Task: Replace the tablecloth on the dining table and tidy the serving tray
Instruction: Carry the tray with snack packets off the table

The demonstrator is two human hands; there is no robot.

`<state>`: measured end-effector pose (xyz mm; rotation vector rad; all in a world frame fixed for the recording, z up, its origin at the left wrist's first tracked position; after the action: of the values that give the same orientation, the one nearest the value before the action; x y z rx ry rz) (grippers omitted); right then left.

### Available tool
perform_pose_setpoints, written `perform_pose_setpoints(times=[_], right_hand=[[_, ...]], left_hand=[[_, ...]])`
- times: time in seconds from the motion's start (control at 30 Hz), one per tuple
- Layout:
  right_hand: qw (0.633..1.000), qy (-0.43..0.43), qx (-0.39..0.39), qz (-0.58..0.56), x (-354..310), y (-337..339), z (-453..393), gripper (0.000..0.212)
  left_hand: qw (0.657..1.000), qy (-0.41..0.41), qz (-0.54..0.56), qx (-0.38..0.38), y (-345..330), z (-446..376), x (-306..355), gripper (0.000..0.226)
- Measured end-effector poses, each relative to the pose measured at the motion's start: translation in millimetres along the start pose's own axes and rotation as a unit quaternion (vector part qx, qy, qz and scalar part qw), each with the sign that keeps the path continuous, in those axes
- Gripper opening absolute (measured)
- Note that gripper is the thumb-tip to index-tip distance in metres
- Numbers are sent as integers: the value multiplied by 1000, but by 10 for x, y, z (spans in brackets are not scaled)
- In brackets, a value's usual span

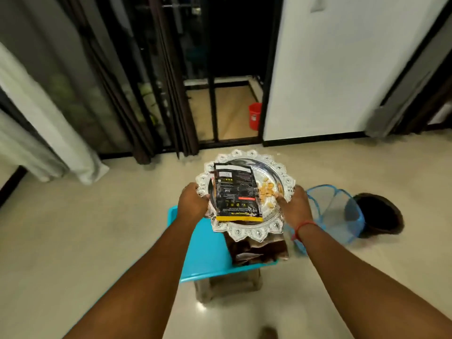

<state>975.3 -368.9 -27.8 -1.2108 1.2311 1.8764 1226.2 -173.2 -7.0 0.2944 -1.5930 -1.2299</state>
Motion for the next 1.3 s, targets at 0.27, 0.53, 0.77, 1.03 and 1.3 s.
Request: perform_pose_setpoints(times=[0.27,0.53,0.77,1.03,1.3], right_hand=[[972,-47,-229,-13,368,-1494,-260,79],[959,-89,-268,41,735,-2108,-235,78],[960,-153,-219,87,1100,-2500,-278,63],[962,-219,-126,106,1428,-2737,-174,55],[958,-250,-107,92,1574,-3002,-41,46]], left_hand=[[988,151,34,24,145,27,-1190,18],[960,265,83,-42,-109,132,-1887,33],[940,296,118,-117,-410,-220,-2360,22],[916,290,122,-247,-835,-632,-2797,22],[897,293,165,-287,-1008,-719,-3179,26]])
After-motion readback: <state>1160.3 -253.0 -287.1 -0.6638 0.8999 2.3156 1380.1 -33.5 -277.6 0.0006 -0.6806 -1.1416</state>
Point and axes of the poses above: each hand's wrist, its own z-axis away from the middle knuckle, its own y-axis out of the back of the hand, x = y × z, the point moved 7 cm from there along -z, towards the middle knuckle, and after that the axes turned 15 degrees about -z, right-handed, at the moved point
